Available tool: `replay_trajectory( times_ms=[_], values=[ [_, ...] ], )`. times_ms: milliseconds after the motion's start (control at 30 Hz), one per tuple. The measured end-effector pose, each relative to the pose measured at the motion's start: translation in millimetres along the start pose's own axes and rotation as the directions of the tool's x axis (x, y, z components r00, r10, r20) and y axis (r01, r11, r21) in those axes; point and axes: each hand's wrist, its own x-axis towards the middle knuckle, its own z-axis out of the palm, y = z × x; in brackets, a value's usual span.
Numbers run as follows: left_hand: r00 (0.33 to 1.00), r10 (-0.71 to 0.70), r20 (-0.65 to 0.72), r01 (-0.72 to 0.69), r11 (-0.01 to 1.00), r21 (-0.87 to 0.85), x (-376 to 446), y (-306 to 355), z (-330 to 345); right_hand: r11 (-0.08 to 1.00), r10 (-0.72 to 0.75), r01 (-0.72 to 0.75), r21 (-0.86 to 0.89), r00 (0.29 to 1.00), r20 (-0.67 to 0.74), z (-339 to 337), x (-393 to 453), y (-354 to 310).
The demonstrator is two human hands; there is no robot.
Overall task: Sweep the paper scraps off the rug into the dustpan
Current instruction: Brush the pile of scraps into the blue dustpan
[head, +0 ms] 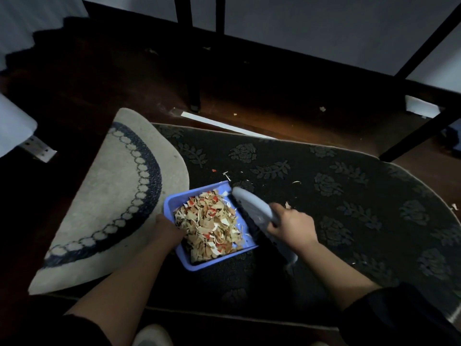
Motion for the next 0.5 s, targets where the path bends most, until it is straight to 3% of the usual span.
replay_trajectory(
  times_ms=[233,367,500],
  values=[
    [1.000,-0.030,0.007,0.031,0.996,-0.078,-3,0,3,0.992,0.124,-0.122,0.022,0.984,-0.129,-24,-2,25],
    [1.000,-0.024,0.017,0.025,0.999,-0.037,-7,-1,6,0.971,0.232,-0.236,-0.025,0.967,-0.105,-22,-1,44],
    [0.999,-0.018,0.027,0.018,1.000,-0.025,-13,-2,12,0.980,0.190,-0.191,-0.060,0.982,-0.015,-9,-7,38]
  ],
)
